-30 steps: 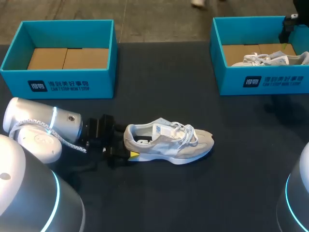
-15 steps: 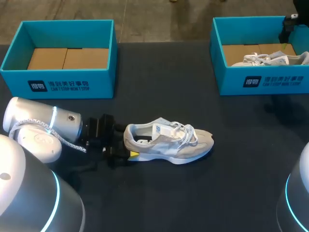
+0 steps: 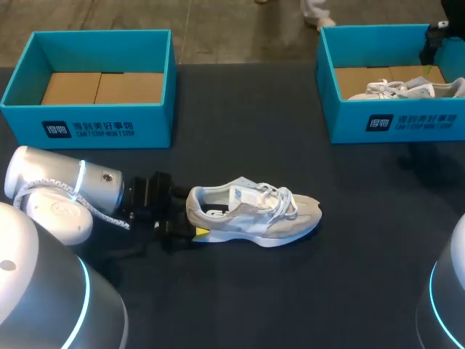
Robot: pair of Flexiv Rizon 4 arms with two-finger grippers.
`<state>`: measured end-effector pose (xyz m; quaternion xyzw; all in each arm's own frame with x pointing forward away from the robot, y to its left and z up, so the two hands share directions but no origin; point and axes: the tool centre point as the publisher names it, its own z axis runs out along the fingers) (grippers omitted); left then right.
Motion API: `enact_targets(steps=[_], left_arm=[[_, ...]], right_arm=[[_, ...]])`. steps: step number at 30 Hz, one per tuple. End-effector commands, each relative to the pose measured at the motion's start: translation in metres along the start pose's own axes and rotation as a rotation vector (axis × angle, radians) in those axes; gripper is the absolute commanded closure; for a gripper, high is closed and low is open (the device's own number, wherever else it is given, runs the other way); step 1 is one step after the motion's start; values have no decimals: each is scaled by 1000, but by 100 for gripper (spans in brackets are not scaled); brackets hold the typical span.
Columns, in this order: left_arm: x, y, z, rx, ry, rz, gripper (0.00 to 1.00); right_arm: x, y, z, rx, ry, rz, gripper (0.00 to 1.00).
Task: Take the shoe out of the shoebox, open the shoe tongue, remove and reinsert the insole, then place the shoe into the shoebox
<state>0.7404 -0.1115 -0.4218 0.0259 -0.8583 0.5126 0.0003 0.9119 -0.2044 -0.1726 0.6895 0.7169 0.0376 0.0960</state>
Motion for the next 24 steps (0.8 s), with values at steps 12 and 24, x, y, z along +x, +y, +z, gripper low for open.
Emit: enact_targets(steps=[12, 24], left_arm=[[-3, 1, 0, -5, 3, -1, 100], [-3, 1, 0, -5, 3, -1, 100]], right_arm=[[18, -11, -1, 16, 4, 66, 0], [100, -38, -5, 28, 9, 146, 0]])
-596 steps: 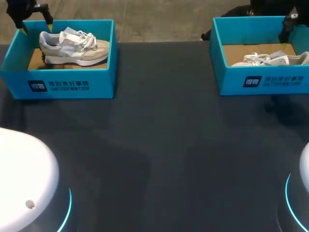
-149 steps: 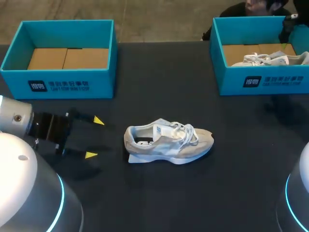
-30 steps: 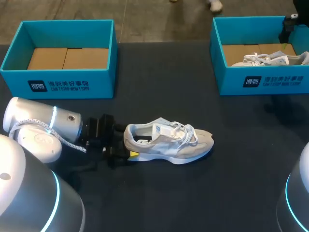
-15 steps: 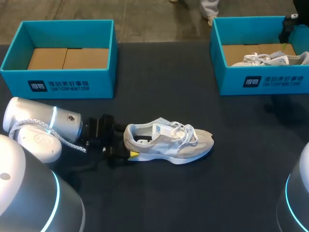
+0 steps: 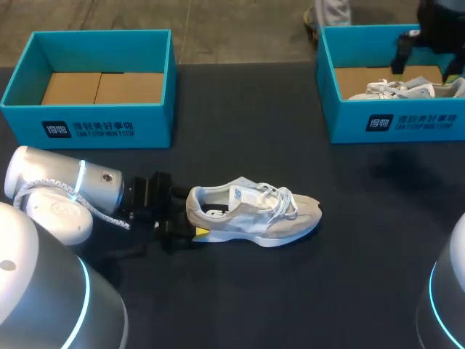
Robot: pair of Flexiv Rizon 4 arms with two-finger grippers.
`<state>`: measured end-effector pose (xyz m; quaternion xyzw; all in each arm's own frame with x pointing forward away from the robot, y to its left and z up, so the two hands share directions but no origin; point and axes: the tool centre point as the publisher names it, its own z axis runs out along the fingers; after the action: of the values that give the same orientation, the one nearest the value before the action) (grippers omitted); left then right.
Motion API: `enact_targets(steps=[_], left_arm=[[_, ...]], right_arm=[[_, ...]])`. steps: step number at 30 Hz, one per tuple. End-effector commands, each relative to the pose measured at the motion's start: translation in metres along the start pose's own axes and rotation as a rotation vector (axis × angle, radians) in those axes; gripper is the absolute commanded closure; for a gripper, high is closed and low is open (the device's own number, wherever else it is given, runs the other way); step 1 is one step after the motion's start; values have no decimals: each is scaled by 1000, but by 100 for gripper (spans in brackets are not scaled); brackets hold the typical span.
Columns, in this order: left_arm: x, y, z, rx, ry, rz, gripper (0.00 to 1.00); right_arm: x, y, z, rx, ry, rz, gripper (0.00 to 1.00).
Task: Take the shoe out of the shoebox, open the shoe tongue, remove and reinsert the insole, then place the shoe into the shoebox
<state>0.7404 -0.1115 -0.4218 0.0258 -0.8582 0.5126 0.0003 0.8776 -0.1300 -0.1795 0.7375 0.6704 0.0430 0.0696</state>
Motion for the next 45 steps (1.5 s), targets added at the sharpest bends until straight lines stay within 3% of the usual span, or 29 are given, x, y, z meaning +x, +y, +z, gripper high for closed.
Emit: enact_targets(steps=[1, 11, 20, 28, 37, 45], left_arm=[[-3, 1, 0, -5, 3, -1, 100], [-3, 1, 0, -5, 3, -1, 100], [-3, 1, 0, -5, 3, -1, 100], [-3, 1, 0, -5, 3, -1, 100], [-3, 1, 0, -5, 3, -1, 100], [-3, 1, 0, -5, 3, -1, 100]], right_arm=[[30, -14, 1, -10, -23, 15, 0], [98, -45, 4, -17, -19, 52, 0], [155, -73, 22, 57, -2, 20, 0], [218, -106, 37, 63, 37, -20, 0], [278, -145, 37, 77, 32, -49, 0], [317, -169, 38, 101, 2, -24, 0]])
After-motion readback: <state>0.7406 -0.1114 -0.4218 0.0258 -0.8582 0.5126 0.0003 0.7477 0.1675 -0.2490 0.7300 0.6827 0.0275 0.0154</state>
